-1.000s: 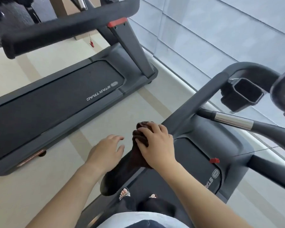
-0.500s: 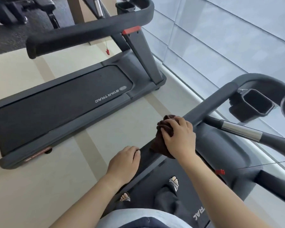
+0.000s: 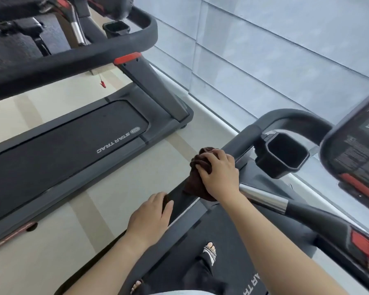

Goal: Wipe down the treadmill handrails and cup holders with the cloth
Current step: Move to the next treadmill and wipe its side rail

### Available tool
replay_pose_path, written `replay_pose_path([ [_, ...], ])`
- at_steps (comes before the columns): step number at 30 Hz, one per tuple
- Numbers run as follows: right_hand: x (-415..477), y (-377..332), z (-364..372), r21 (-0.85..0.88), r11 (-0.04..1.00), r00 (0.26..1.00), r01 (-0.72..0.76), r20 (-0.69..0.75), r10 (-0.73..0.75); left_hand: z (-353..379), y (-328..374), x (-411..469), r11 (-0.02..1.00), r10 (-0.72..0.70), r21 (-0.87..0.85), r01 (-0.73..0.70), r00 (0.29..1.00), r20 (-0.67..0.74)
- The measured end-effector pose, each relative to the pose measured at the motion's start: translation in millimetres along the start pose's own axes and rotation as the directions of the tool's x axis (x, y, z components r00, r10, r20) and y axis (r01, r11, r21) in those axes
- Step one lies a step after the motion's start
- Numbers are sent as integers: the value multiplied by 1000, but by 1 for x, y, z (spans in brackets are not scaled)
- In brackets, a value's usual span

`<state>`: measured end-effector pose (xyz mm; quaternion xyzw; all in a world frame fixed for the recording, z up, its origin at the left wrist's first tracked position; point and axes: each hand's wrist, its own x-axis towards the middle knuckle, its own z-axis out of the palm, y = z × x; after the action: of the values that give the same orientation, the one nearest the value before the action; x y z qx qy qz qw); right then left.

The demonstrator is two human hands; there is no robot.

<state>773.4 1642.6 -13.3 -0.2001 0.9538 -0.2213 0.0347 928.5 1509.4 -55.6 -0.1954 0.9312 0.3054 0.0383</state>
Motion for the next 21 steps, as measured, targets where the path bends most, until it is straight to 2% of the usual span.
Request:
replay_pose_path([
  [5,36,48,-16,72,996,998,44,-36,-42,23,57,59,999,19,47,-17,999,-40],
  [10,64,91,-40,126,992,1000,23,-21,-20,40,100,104,998,18,68,-14,998,-63],
  [21,47,126,-89,329,944,1000,9,8,-12,53,127,140,997,36,66,-33,998,-53],
])
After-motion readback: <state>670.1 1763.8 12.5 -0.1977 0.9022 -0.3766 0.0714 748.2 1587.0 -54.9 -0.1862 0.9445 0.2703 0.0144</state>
